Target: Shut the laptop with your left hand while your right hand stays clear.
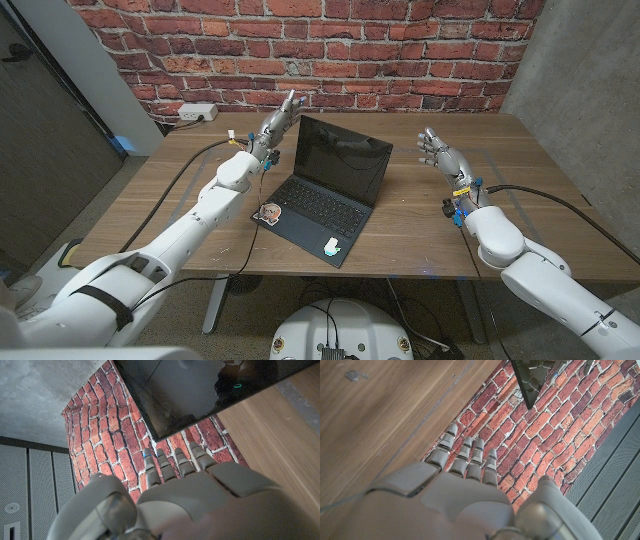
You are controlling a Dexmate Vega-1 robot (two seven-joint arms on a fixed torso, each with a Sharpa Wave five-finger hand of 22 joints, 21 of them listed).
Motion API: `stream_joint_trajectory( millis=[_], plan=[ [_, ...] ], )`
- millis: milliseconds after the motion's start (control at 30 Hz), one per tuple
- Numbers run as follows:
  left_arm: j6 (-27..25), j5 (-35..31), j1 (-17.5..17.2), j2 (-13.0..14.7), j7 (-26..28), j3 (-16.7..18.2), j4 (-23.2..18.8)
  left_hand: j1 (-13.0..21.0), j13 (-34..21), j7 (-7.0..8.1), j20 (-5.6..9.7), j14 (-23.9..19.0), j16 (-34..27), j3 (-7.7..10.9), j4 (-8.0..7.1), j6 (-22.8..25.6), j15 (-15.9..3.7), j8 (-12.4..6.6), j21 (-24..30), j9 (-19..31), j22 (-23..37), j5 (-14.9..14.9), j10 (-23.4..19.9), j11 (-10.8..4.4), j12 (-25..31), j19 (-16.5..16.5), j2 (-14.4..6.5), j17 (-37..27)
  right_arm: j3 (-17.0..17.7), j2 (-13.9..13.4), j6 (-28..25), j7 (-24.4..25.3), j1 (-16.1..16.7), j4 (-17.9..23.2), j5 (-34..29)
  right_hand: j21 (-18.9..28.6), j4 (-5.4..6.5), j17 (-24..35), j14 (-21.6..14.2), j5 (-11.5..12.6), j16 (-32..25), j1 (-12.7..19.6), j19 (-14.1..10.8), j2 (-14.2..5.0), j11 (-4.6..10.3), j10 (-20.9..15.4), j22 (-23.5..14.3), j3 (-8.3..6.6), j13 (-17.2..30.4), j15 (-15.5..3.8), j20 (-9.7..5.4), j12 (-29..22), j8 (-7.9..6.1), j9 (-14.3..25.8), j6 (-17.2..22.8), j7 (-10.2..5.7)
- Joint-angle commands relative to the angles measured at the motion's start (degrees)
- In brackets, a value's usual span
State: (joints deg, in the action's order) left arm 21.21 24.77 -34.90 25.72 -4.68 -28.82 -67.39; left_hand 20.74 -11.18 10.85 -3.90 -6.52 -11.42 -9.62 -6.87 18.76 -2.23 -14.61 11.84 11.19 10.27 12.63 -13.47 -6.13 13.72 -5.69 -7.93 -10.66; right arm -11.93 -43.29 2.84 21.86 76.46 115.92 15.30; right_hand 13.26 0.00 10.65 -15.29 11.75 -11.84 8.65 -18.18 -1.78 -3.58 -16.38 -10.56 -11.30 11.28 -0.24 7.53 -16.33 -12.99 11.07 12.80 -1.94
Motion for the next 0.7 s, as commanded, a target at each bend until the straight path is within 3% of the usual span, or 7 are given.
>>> stream_joint_trajectory(
  millis=[33,267,367,433,533,633,700],
  plan=[
    [-0.94,-5.80,0.86,1.89,1.71,-2.05,-2.19,0.24,-0.23,-0.90,0.18,0.20,0.09,0.13,-0.02,0.02,-3.71,-0.14,-0.12,0.18,0.21,-0.04,0.13,0.05,-0.15,0.41,-0.40,-0.16,1.44,-1.57,-2.16,-0.80,2.64,2.74,0.64,0.38,-0.40,0.01,0.01,-0.29,0.42,0.57,-1.37,0.06,-0.53,0.00,-0.01,-0.05,-0.08,0.93,1.09,0.29,0.17,0.06,0.15,0.73],
    [-1.43,-8.30,0.06,2.67,4.53,-2.07,-4.22,0.22,-0.31,-1.13,0.05,-1.86,-0.65,0.13,-0.18,0.71,-4.11,-0.10,-0.13,0.20,0.22,-0.10,-1.72,-0.63,0.40,0.47,-0.46,-0.29,4.86,-2.93,-5.80,1.80,7.10,6.49,-0.35,1.07,0.00,0.40,-4.46,-0.31,-0.87,-0.15,-4.65,-0.53,2.18,-4.58,-0.39,0.16,0.23,-0.60,1.19,-1.14,-0.22,0.18,2.27,-0.21],
    [-2.17,-9.59,-0.51,3.19,6.26,-1.96,-5.62,0.09,-0.47,-1.57,0.46,-4.57,-1.60,0.10,-0.42,2.27,-4.98,-0.41,0.31,0.21,0.27,-0.17,-4.00,-0.71,1.10,-0.72,-0.54,-0.57,5.99,-2.87,-6.31,2.40,8.74,7.37,-0.57,1.92,0.14,0.62,-6.88,-0.32,-1.48,-0.42,-7.22,-0.77,2.62,-6.74,-0.69,0.23,0.65,-1.93,-0.13,-2.02,-0.96,0.26,4.86,-0.37],
    [-3.07,-10.51,-0.94,3.62,7.47,-1.89,-6.85,0.03,-0.59,-1.96,0.93,-6.85,-2.42,0.08,-0.57,3.42,-5.99,-0.65,0.78,0.21,0.30,-0.20,-5.55,-0.81,1.56,-2.11,-0.56,-0.87,6.45,-2.65,-6.89,3.32,9.66,7.98,-1.39,2.69,0.07,0.78,-11.01,-0.24,-2.24,-0.37,-9.63,-1.28,1.79,-10.59,-1.14,0.12,0.82,-3.65,-1.63,-3.26,-3.75,0.41,13.99,-2.61],
    [-4.13,-11.48,-1.58,4.02,9.06,-1.72,-8.44,0.07,-0.69,-2.27,1.58,-8.33,-2.85,0.08,-0.63,4.17,-6.15,-0.72,1.27,0.21,0.31,-0.21,-6.51,-0.98,1.76,-3.70,-0.57,-1.04,6.68,-1.42,-6.35,3.89,10.20,7.95,-1.36,4.76,-0.15,0.99,-15.80,-0.22,-3.39,-0.06,-14.65,-1.58,2.67,-15.08,-1.55,-0.05,0.69,-5.20,-4.05,-4.48,-3.71,0.34,15.98,-2.34],
    [-4.88,-12.85,-1.93,4.13,10.90,-1.68,-9.63,0.05,-0.82,-2.31,-1.41,-10.39,-3.45,0.12,-0.81,5.09,-5.95,-0.75,2.29,0.22,0.56,-0.23,-7.55,-1.21,1.86,-6.60,-0.69,-1.32,6.37,-1.30,-6.21,3.39,10.14,7.88,-1.82,5.36,-0.28,1.15,-17.27,-0.23,-3.72,0.12,-15.87,-1.63,3.38,-16.90,-1.71,-0.11,0.75,-5.62,-4.90,-5.02,-3.94,0.35,17.31,-1.77],
    [-3.78,-14.70,-2.54,3.42,14.26,-1.41,-9.76,-0.07,-1.13,-2.80,-1.65,-12.97,-4.41,0.13,-1.01,7.01,-5.83,-1.26,2.83,0.24,0.87,-0.29,-10.80,-1.40,2.96,-8.00,-0.79,-1.70,6.20,-1.29,-5.92,2.62,10.03,7.64,-1.65,5.94,-0.34,1.25,-18.43,-0.24,-4.02,0.20,-17.14,-1.68,3.89,-17.39,-1.80,-0.15,0.88,-6.02,-5.54,-5.18,-3.98,0.37,17.84,-1.78]
  ],
)
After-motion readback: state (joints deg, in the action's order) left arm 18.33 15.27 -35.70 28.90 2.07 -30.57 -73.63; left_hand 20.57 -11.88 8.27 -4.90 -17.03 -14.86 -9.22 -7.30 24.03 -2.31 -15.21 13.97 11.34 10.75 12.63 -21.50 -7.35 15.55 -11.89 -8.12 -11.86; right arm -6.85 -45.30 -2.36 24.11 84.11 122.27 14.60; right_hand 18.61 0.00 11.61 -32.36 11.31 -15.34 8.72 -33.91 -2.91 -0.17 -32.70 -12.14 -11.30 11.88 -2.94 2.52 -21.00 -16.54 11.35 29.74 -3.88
